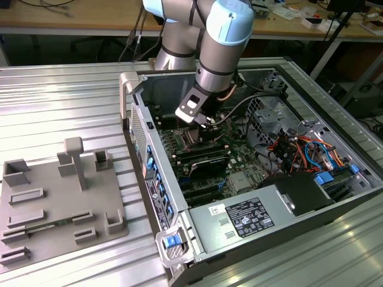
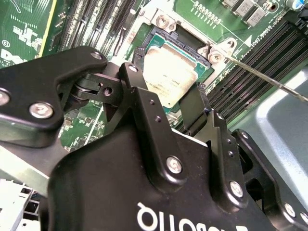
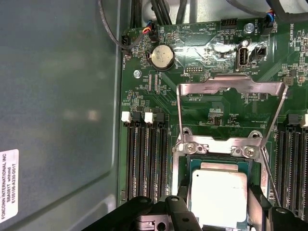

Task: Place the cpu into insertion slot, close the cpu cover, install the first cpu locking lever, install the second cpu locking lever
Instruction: 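Place the cpu into insertion slot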

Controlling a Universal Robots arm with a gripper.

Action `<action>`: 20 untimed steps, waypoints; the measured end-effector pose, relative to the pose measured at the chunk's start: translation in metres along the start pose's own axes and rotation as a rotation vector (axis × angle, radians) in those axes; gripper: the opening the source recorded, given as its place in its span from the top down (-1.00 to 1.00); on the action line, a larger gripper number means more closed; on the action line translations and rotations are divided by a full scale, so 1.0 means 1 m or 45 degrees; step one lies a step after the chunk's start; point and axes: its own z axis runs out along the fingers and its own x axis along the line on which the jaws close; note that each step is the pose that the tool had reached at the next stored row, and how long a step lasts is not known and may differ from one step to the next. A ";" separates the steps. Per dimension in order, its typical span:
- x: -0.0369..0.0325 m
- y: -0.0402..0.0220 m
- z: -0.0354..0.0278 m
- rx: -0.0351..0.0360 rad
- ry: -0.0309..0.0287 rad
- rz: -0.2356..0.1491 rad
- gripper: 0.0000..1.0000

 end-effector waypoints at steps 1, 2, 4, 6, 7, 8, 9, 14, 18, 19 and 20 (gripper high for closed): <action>0.0000 0.0000 0.0000 0.0000 -0.0001 0.000 -0.09; 0.0000 0.0000 0.0000 0.0001 -0.0001 0.000 -0.09; 0.0000 -0.0001 0.0001 0.0001 -0.0003 0.004 -0.09; 0.0000 -0.0001 0.0007 0.0003 -0.0003 0.011 -0.09; 0.0000 -0.0001 0.0008 0.0004 -0.0004 0.011 -0.09; 0.0000 -0.0001 0.0013 0.0003 -0.0004 0.011 -0.09; 0.0000 -0.0001 0.0016 0.0005 -0.0004 0.011 -0.09; 0.0000 -0.0001 0.0017 0.0005 -0.0005 0.011 -0.09; 0.0000 -0.0001 0.0017 0.0004 -0.0004 0.011 -0.09; 0.0000 -0.0001 0.0017 0.0005 -0.0004 0.011 -0.09; 0.0000 -0.0001 0.0017 0.0005 -0.0003 0.011 -0.09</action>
